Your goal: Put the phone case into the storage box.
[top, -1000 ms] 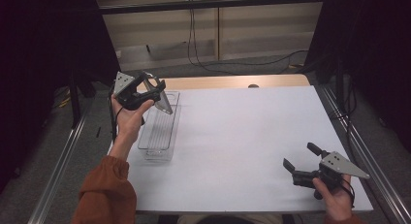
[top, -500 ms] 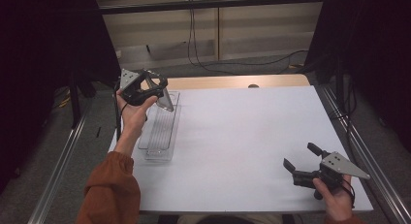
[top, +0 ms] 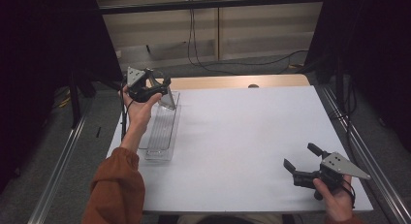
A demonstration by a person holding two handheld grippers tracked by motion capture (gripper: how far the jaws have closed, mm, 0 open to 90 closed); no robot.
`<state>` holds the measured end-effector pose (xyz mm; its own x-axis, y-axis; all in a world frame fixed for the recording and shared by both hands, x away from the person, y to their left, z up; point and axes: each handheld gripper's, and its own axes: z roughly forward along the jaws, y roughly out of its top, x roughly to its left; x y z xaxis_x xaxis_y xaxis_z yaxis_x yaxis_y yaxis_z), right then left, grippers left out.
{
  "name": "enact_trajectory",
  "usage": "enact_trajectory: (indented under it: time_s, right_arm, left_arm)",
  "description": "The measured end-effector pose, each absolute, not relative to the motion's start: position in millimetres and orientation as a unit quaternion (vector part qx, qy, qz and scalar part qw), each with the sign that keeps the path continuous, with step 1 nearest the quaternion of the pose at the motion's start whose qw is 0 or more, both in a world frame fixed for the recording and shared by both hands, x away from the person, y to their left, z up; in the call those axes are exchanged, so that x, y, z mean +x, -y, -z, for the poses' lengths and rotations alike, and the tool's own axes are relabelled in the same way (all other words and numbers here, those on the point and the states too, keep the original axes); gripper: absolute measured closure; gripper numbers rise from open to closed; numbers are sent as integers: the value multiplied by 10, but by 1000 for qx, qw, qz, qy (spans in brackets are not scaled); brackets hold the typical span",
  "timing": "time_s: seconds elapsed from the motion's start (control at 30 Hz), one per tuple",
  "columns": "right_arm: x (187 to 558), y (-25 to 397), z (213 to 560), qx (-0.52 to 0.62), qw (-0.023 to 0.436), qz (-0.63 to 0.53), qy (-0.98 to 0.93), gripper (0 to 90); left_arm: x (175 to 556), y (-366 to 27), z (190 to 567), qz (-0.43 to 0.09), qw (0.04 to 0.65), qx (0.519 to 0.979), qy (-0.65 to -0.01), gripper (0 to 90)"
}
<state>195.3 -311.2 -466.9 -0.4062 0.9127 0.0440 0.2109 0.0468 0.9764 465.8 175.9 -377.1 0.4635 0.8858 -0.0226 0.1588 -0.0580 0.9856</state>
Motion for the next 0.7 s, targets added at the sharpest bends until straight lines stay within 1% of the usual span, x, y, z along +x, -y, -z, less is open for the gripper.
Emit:
enact_trajectory:
  time_s: [0.27,0.6,0.7]
  right_arm:
    - [1952,3110,4670,434,326,-537,-646,0]
    - [1950,3114,4671,432,325,-536,-648,0]
    - [1949,3116,4669,430,325,-537,-649,0]
  left_arm:
    - [4761,-1715,3827,-326,557,646,-408,126]
    - [4871,-1766,3947,-326,540,645,-432,126]
    - [4901,-1746,3986,-325,545,642,-430,126]
